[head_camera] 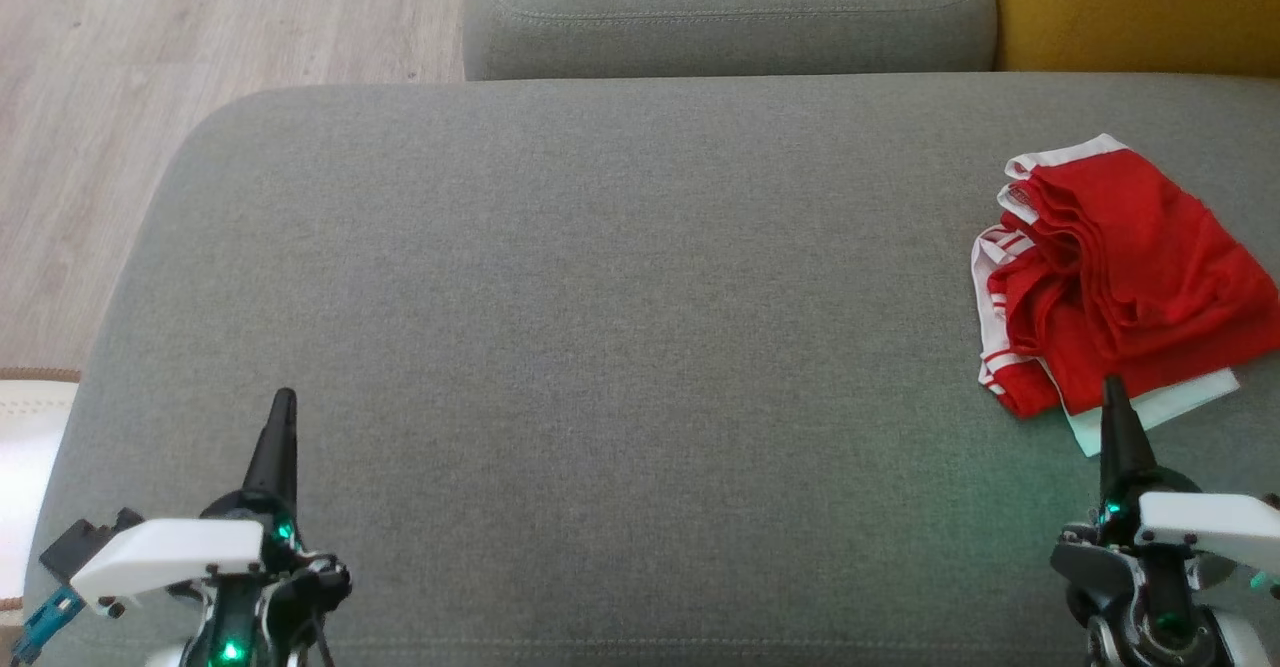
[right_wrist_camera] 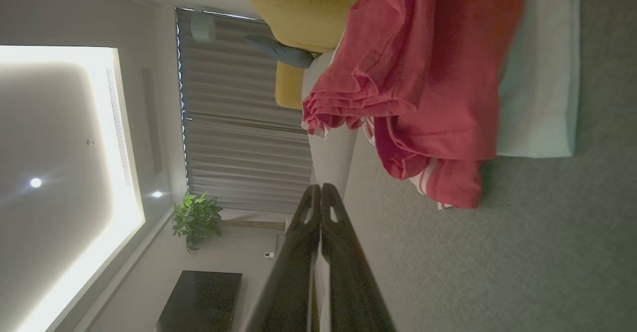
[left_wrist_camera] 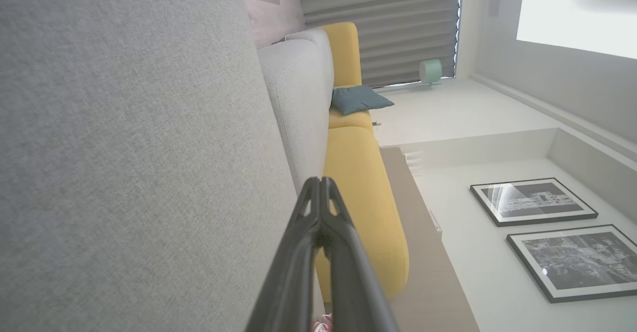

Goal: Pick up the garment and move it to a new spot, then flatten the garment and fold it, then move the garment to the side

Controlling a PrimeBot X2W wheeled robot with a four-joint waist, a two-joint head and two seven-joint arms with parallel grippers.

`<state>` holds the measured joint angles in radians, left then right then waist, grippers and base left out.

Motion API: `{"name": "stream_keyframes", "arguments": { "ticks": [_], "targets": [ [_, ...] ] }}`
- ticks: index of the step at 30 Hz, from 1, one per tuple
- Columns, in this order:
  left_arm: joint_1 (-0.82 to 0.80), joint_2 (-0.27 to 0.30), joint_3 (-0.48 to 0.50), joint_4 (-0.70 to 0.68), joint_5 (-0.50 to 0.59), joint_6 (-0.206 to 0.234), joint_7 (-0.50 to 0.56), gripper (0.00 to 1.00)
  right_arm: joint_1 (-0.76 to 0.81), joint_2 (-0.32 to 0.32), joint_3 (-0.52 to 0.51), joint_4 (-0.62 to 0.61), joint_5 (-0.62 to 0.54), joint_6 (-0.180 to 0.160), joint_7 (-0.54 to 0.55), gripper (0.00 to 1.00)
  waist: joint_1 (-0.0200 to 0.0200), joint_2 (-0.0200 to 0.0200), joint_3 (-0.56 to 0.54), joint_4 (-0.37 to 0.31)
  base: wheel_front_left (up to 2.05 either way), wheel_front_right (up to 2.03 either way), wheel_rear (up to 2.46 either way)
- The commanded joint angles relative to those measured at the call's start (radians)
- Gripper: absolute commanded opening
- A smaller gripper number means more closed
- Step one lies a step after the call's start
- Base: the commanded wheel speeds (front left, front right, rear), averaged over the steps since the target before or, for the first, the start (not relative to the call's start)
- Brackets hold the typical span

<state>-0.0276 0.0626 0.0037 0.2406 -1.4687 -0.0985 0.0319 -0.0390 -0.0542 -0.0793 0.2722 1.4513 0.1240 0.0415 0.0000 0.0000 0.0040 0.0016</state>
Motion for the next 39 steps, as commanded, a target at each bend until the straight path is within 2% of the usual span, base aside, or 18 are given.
{"name": "stream_keyframes", "arguments": {
  "ticks": [1, 14, 39],
  "targets": [
    [-0.061, 0.019, 0.037, -0.024, -0.027, -0.01, 0.007, 0.0, -0.059, -0.018, 0.012, -0.031, 0.03, 0.006, 0.009, 0.0, 0.0, 0.0, 0.0, 0.0, 0.0, 0.0, 0.0],
    [-0.077, 0.018, 0.067, 0.002, -0.175, -0.032, 0.047, 0.0, -0.066, -0.018, -0.005, -0.029, 0.182, 0.007, 0.048, 0.0, 0.0, 0.0, -0.001, -0.002, 0.0, 0.0, 0.0],
    [-0.078, 0.011, 0.078, 0.003, -0.166, -0.032, 0.056, 0.0, -0.067, -0.012, -0.013, -0.029, 0.175, 0.007, 0.054, 0.0, 0.0, 0.0, -0.001, -0.002, 0.0, 0.0, 0.0]
  ]
}}
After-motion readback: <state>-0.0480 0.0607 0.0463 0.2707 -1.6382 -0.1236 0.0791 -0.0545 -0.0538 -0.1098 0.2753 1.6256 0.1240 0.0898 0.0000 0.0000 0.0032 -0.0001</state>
